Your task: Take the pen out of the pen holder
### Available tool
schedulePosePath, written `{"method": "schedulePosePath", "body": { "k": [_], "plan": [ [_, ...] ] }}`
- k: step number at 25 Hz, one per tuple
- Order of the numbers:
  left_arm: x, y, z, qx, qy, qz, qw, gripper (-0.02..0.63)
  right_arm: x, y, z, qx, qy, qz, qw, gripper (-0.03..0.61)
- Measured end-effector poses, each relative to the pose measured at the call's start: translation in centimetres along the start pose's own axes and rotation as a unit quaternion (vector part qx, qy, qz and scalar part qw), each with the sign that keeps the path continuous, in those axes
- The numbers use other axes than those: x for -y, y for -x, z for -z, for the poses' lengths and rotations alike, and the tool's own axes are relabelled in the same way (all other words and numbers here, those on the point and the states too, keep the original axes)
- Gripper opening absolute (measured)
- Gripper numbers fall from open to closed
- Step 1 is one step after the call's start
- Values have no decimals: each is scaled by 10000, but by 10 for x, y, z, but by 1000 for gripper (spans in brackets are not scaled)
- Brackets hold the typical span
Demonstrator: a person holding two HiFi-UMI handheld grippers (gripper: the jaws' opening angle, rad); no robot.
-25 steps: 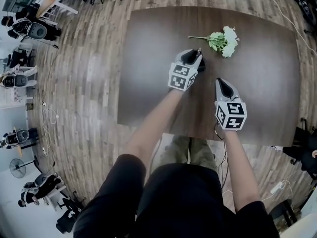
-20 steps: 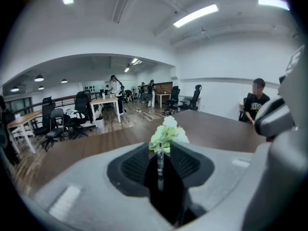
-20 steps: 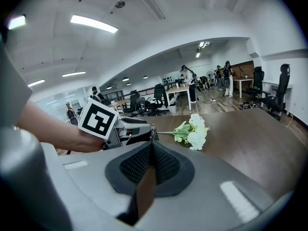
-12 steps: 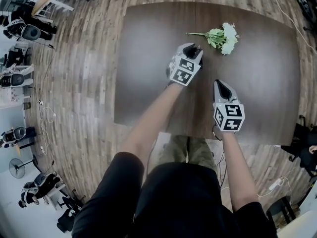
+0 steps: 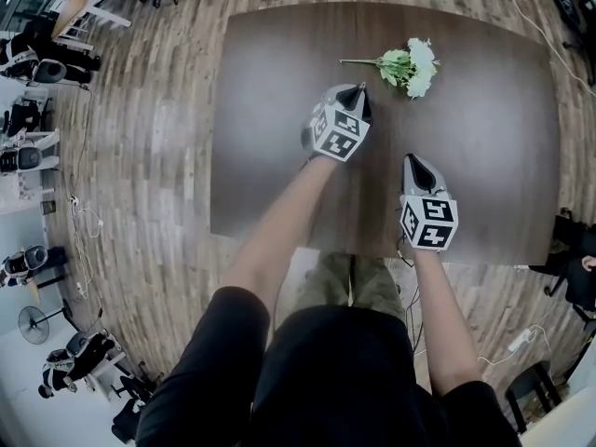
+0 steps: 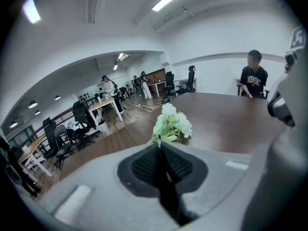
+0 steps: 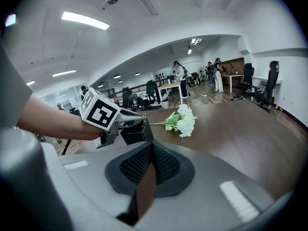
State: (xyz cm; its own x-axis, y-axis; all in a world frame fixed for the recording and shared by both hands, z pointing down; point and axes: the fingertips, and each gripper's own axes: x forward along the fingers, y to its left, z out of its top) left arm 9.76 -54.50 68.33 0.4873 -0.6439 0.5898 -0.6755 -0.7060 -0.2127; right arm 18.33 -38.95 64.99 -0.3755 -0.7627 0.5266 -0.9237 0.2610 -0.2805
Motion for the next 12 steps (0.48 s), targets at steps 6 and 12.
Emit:
{"method": "schedulePosePath", "body": {
  "k": [6,12],
  "plan": [
    [-1,-3,3,-95,38,-6,9999,47,6,13,19,-73,-223,105,9997,3],
    [-8,-10,-5,-19,456,88,9989,173,12,22,33,-155,-354,207,9990,3]
  ]
}}
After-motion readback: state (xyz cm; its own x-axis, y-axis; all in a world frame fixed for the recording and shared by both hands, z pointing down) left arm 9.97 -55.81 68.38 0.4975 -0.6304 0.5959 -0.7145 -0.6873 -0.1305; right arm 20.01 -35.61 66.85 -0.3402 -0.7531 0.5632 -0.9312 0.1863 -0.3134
